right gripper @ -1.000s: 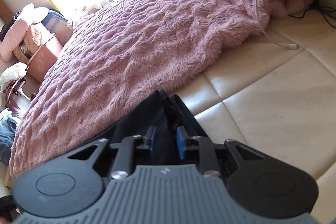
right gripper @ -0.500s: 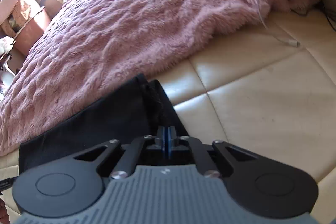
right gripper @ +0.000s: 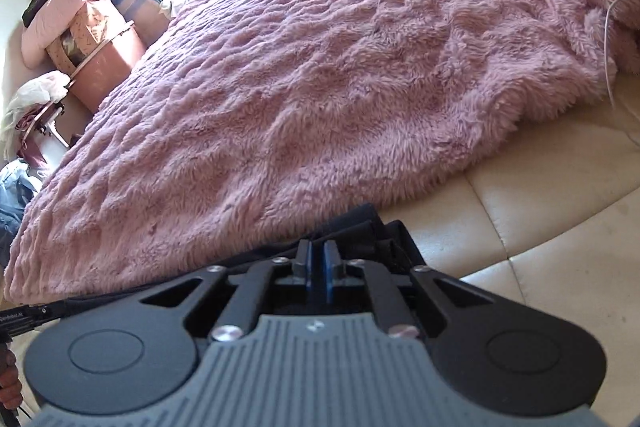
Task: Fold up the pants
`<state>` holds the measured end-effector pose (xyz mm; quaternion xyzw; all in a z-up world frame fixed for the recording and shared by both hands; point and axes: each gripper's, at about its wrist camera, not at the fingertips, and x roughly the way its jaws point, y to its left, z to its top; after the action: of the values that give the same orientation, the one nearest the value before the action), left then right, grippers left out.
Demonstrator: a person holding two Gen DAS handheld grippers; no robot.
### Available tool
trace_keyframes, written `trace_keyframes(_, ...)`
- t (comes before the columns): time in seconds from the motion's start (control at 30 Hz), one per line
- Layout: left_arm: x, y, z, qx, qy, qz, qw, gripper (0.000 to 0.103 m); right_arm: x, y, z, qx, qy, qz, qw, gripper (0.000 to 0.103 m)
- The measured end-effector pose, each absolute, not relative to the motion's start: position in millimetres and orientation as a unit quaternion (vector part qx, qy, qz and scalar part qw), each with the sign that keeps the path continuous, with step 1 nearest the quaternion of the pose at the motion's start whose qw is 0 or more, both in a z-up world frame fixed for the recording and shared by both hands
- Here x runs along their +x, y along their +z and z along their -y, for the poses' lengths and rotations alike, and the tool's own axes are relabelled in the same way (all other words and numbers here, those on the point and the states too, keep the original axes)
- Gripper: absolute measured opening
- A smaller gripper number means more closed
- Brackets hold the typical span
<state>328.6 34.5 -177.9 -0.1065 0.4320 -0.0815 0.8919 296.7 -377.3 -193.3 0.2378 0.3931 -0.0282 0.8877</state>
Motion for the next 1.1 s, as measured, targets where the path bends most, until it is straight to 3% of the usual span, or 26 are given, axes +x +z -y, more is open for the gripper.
trace_keyframes(0.1,343.4,-193.8,-37.7,-0.100,-0.076,-0.440,0.889,0.023,309.6,-205.9,383.5,0.230,-0.043,-0.405,0.884,0.000)
trace_keyframes(0.27,351.9,-207.6,-48.4,-0.115,-0.067,-0.433,0.892,0.006,324.4,-221.0,392.9,0.228,-0.050,-0.413,0.880,0.000)
trace_keyframes(0.47,338.9,-183.6,-66.4,-0.131,-0.057,-0.420,0.896,0.008,319.0,-198.8,387.1,0.180,-0.096,-0.397,0.895,0.000)
trace_keyframes(0.7,254.6,-166.0,-56.3,-0.073,-0.104,-0.414,0.901,0.008,246.2,-177.8,339.7,0.097,-0.026,-0.386,0.917,0.002)
trace_keyframes(0.9,214.5,-184.1,-56.5,-0.054,-0.079,-0.464,0.881,0.009,213.4,-198.3,361.0,0.176,-0.064,-0.422,0.887,0.000)
trace_keyframes(0.93,210.7,-180.2,-59.4,-0.065,-0.073,-0.464,0.880,0.009,206.9,-192.4,363.1,0.187,-0.068,-0.418,0.886,0.007)
trace_keyframes(1.03,204.0,-165.6,-58.1,-0.083,-0.072,-0.448,0.887,0.010,182.7,-175.7,370.1,0.228,-0.080,-0.394,0.887,0.047)
trace_keyframes(1.1,200.6,-155.1,-50.2,-0.081,-0.079,-0.435,0.893,0.010,162.8,-173.1,377.1,0.283,-0.090,-0.385,0.874,0.054)
